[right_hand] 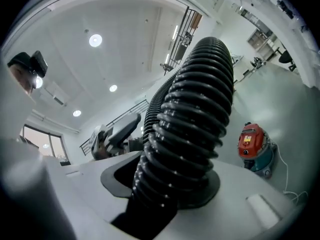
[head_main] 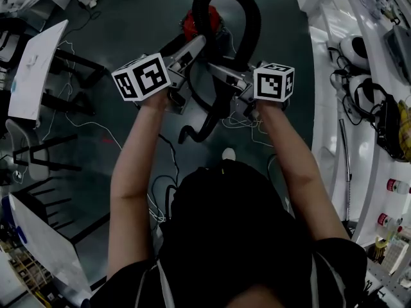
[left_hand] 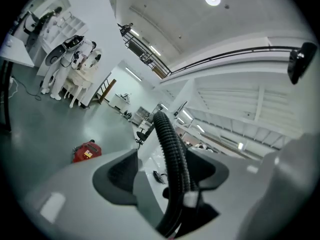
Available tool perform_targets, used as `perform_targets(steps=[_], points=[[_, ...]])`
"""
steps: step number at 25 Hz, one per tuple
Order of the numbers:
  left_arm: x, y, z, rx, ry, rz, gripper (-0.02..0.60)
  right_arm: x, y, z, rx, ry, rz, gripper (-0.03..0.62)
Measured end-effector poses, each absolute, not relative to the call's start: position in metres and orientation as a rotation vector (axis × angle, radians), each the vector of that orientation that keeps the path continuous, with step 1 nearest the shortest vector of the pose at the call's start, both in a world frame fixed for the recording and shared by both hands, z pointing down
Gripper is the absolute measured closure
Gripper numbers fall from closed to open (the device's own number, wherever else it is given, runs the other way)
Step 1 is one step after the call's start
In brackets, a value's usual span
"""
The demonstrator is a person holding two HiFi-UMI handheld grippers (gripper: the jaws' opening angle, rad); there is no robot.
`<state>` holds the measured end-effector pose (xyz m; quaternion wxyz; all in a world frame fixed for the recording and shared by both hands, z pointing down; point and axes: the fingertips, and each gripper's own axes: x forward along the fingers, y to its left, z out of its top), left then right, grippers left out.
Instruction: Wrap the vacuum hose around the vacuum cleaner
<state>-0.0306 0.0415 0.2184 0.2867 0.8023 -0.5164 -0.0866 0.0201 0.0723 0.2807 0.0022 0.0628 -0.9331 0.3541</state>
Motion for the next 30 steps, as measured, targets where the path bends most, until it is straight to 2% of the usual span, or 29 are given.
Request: perform_targets(steps=[15, 30], points=[[-0.002, 0.136, 0.343, 2.245, -1.321, 0.211, 0.264, 0.025, 0.023, 0.247, 0.387, -2.969, 1.114, 0.405], [0.037, 0.113, 0.373, 2.435, -1.222, 0.454, 0.255, 0.051, -0.005, 0.21, 0.51, -3.007, 1.032, 0.407]])
